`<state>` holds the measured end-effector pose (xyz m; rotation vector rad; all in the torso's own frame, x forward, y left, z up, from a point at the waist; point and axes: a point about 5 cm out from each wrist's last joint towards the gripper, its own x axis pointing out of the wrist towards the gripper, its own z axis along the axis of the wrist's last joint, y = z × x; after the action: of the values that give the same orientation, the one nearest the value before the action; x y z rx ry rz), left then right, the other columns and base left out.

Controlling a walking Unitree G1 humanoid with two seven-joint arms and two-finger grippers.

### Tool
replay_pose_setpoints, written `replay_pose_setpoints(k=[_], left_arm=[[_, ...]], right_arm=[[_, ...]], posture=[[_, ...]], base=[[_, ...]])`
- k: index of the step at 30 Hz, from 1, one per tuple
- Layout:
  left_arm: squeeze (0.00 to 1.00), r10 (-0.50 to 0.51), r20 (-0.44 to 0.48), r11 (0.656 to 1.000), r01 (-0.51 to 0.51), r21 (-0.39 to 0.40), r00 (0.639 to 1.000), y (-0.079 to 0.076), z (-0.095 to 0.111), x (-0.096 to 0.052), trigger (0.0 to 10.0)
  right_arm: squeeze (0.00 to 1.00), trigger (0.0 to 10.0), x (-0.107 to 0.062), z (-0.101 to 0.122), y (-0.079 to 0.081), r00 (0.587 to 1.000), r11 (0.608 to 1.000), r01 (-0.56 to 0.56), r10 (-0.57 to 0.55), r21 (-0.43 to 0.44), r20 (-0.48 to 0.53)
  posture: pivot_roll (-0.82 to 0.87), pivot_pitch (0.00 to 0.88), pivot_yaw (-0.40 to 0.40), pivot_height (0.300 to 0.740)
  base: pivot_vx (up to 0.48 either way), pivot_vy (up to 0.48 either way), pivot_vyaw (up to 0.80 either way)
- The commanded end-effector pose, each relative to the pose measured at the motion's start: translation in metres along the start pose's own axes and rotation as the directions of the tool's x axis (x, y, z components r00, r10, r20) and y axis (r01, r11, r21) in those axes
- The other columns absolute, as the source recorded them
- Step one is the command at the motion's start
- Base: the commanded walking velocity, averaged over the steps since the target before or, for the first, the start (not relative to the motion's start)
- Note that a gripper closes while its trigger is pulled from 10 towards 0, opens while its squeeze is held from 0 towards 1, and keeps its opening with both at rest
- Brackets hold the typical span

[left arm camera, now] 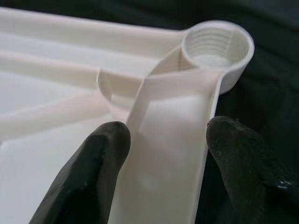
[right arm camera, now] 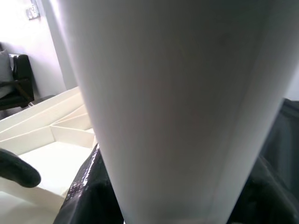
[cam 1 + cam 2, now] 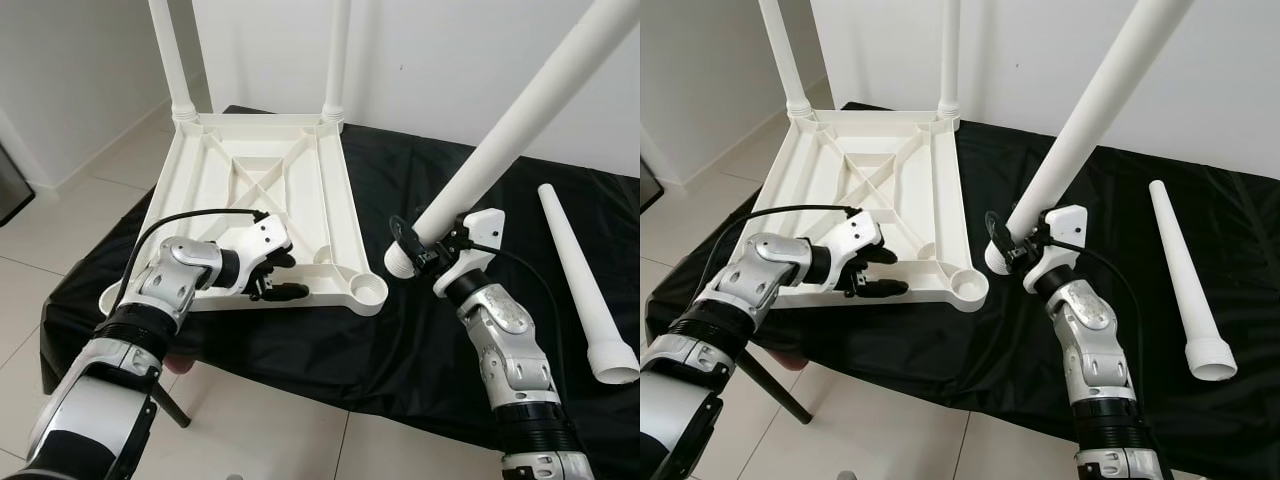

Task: Building children table

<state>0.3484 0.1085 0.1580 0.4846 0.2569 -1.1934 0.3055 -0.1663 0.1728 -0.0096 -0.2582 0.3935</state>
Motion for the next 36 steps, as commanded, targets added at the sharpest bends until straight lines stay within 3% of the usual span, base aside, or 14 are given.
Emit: replay_pose_setpoints(k=[1,11,18,31,32,34,35,36], left_arm=[[0.0,0.007,0.002,1.0,-0.007,-0.022,1.0,-0.005,-0.003,0.005,10.0],[0.0,-0.038,-0.052,0.999,0.037,-0.009,0.998,-0.018,-0.012,0.023,10.0],[0.0,0.016,-0.134,0.999,-0.022,-0.048,0.991,-0.016,-0.023,0.027,10.0],[0.0,0.088,-0.193,0.99,-0.107,-0.094,0.977,-0.004,-0.03,0.025,10.0],[0.0,0.078,-0.197,0.988,-0.103,-0.116,0.977,-0.004,-0.03,0.025,9.4],[0.0,0.071,-0.199,0.986,-0.099,-0.131,0.977,-0.004,-0.031,0.025,9.4],[0.0,0.075,-0.2,0.983,-0.105,-0.148,0.977,-0.004,-0.031,0.025,8.1],[0.0,0.076,-0.199,0.98,-0.111,-0.168,0.977,-0.003,-0.031,0.025,4.9]], right_arm=[[0.0,10.0,-0.001,0.003,0.001,1.0,1.0,0.007,-0.007,0.001,0.017],[0.0,10.0,-0.001,0.007,-0.001,1.0,1.0,0.011,-0.011,-0.006,0.027],[0.0,10.0,0.0,0.012,-0.001,0.999,1.0,0.012,-0.012,-0.01,0.034],[0.0,10.0,0.003,0.016,-0.002,0.999,1.0,0.003,-0.003,-0.023,0.042],[0.0,10.0,0.003,0.017,-0.002,0.999,1.0,0.003,-0.002,-0.025,0.042],[0.0,10.0,0.003,0.017,-0.001,0.999,1.0,0.002,-0.001,-0.026,0.043],[0.0,10.0,0.004,0.017,-0.001,0.999,1.0,0.001,0.0,-0.022,0.044],[0.0,10.0,0.004,0.017,0.0,0.999,1.0,-0.001,0.002,-0.022,0.045]], posture=[[-0.05,0.005,0.001,0.74],[-0.06,0.007,0.004,0.74],[-0.06,0.001,0.007,0.74],[-0.07,0.0,0.012,0.74],[-0.07,0.0,0.014,0.74],[-0.07,0.0,0.014,0.74],[-0.07,0.0,0.015,0.74],[-0.07,0.0,0.016,0.74]], base=[[0.0,0.0,0.0],[0.0,0.0,0.0],[0.0,0.0,0.0],[0.0,0.0,0.0],[0.0,0.0,0.0],[0.0,0.0,0.0],[0.0,0.0,0.0],[0.0,0.0,0.0]])
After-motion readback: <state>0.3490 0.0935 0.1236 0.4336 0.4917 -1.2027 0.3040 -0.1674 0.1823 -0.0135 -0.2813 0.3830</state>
